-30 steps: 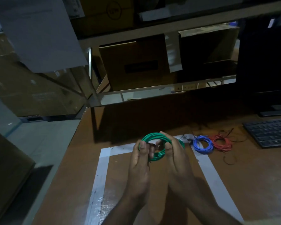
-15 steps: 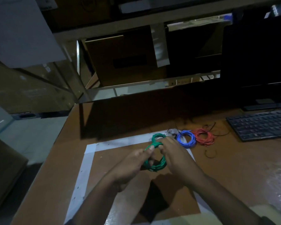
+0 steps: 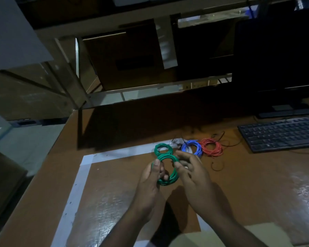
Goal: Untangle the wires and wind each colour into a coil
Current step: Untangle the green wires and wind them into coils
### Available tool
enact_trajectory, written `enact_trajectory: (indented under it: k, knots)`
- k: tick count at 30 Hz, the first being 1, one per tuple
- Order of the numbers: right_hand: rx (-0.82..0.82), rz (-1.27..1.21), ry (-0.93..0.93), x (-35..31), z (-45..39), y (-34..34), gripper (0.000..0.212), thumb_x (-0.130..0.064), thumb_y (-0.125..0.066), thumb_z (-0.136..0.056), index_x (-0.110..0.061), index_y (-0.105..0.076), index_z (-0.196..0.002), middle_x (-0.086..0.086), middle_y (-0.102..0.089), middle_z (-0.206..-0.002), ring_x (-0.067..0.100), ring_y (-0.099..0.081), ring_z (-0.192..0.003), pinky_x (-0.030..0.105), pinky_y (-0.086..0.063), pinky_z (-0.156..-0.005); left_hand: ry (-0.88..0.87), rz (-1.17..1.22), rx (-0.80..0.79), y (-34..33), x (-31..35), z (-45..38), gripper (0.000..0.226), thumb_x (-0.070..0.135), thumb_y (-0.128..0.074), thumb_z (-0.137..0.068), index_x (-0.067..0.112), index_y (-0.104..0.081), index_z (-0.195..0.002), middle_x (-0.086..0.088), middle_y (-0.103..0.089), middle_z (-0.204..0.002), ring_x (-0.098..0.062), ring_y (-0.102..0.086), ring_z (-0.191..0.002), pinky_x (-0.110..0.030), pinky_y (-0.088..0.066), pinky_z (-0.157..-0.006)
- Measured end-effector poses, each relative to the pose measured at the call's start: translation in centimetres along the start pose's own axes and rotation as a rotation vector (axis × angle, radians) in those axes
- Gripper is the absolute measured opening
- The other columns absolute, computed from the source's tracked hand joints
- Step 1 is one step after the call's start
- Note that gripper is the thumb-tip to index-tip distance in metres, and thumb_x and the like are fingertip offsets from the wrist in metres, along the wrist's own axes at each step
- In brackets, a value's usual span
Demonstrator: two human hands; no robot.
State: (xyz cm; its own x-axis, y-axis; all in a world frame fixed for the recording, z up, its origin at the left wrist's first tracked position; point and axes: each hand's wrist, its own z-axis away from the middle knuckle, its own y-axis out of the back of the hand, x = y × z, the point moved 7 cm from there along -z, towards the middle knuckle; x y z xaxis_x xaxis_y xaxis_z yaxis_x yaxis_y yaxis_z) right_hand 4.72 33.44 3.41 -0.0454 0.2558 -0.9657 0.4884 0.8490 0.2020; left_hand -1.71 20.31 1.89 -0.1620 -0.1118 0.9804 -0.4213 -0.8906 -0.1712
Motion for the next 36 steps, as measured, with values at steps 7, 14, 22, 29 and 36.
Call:
enact_trajectory:
  k: [7, 14, 22, 29, 36]
  knots:
    - [0.071, -0.085, -0.096, 0.6, -0.1, 1.3, 0.02, -0.013, -0.063, -0.098, -0.029, -0.074, -0.102, -0.016, -0.073, -0.102, -0.005, -0.068, -0.094, 0.015, -0.055, -0.077, -0.031, 0.002, -0.027, 1.0, 0.5, -0.9, 0.035, 0.05, -0.046, -0.099, 0.033, -0.062, -0.073, 0.011, -0.05, -0.068, -0.01, -0.048, -0.071, -0.036, -0.039, -0.076]
    - [0.115, 0.007, -0.068, -0.6, -0.7, 0.9, 0.024, -0.012, -0.069, -0.094, -0.034, -0.072, -0.102, -0.02, -0.072, -0.095, -0.009, -0.063, -0.095, 0.012, -0.048, -0.077, -0.023, 0.022, -0.059, 1.9, 1.3, -0.8, 0.035, 0.051, -0.047, -0.098, 0.033, -0.063, -0.073, 0.011, -0.05, -0.07, -0.01, -0.048, -0.071, -0.033, -0.04, -0.077]
    - [0.258, 0.483, 0.204, -4.3, -1.8, -0.3, 0.031, -0.006, -0.067, -0.093, -0.029, -0.075, -0.112, -0.028, -0.057, -0.101, 0.005, -0.052, -0.105, 0.018, -0.044, -0.085, -0.014, -0.031, -0.203, 2.8, 3.3, 0.0, 0.038, 0.052, -0.046, -0.101, 0.03, -0.06, -0.074, 0.008, -0.05, -0.07, -0.009, -0.047, -0.068, -0.031, -0.038, -0.073]
    - [-0.059, 0.019, -0.031, -3.0, -1.5, -4.2, 0.031, 0.001, -0.07, -0.09, -0.022, -0.074, -0.108, -0.008, -0.076, -0.101, 0.003, -0.068, -0.098, 0.022, -0.056, -0.085, -0.113, -0.064, -0.191, 4.4, 5.3, -0.6, 0.032, 0.042, -0.043, -0.103, 0.024, -0.064, -0.087, 0.012, -0.059, -0.071, -0.003, -0.054, -0.07, -0.03, -0.043, -0.078]
    - [-0.101, -0.183, -0.187, -2.9, -0.2, -5.5, 0.036, -0.002, -0.05, -0.098, -0.027, -0.077, -0.097, -0.005, -0.076, -0.096, 0.009, -0.066, -0.091, 0.025, -0.051, -0.082, -0.211, -0.25, -0.19, 5.4, 5.2, -0.3, 0.037, 0.049, -0.036, -0.099, 0.02, -0.057, -0.093, 0.017, -0.058, -0.074, 0.002, -0.055, -0.075, -0.014, -0.046, -0.071]
